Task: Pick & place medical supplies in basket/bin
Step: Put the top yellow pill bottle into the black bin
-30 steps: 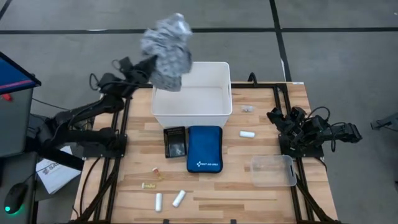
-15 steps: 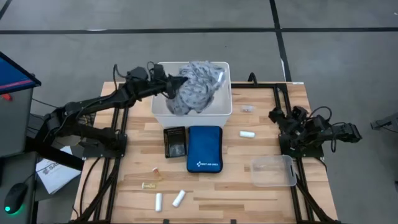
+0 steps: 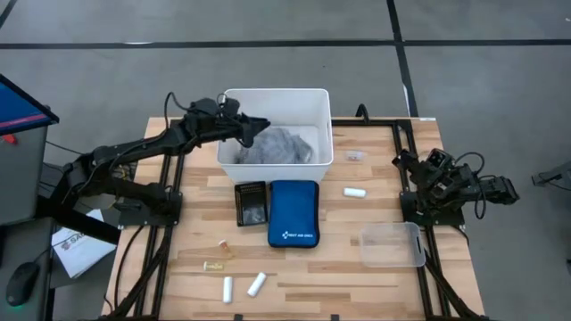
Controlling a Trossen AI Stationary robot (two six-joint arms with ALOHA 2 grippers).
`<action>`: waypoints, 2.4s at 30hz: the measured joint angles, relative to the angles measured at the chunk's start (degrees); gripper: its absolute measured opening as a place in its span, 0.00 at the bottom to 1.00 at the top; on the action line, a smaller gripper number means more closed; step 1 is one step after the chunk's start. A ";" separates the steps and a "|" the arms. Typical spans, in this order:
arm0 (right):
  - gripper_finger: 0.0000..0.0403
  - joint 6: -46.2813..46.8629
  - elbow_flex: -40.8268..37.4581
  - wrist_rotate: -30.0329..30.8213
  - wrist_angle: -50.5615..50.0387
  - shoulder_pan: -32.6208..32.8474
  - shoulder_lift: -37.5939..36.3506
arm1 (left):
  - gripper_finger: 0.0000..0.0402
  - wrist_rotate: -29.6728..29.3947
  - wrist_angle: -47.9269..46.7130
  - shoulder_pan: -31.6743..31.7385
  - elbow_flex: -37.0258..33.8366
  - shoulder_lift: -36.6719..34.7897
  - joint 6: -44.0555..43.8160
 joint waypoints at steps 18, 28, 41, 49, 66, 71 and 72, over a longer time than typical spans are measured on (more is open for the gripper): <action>0.48 3.51 0.22 -0.79 3.21 -0.02 0.00 | 0.41 20.50 -14.14 -19.81 -0.01 -16.46 2.16; 0.48 4.92 0.33 -0.84 7.74 0.00 0.00 | 0.43 15.90 -39.07 -54.02 -0.02 -17.70 -13.58; 0.48 4.93 0.33 -0.87 7.63 0.00 0.00 | 0.43 -7.91 -51.28 -76.35 -0.02 -5.46 -3.33; 0.48 3.69 0.33 0.46 7.60 -0.02 0.00 | 0.45 -23.21 -51.82 -74.28 -0.02 7.00 17.16; 0.48 2.49 0.33 0.83 8.02 0.00 0.00 | 0.43 -24.91 -41.95 -70.89 -7.60 11.58 26.62; 0.48 2.34 0.33 0.64 8.07 0.00 0.00 | 0.43 -23.17 -41.15 -69.14 -8.90 11.58 27.82; 0.48 2.34 0.33 0.63 8.06 0.00 0.00 | 0.43 -23.06 -40.12 -69.02 -9.01 11.58 28.38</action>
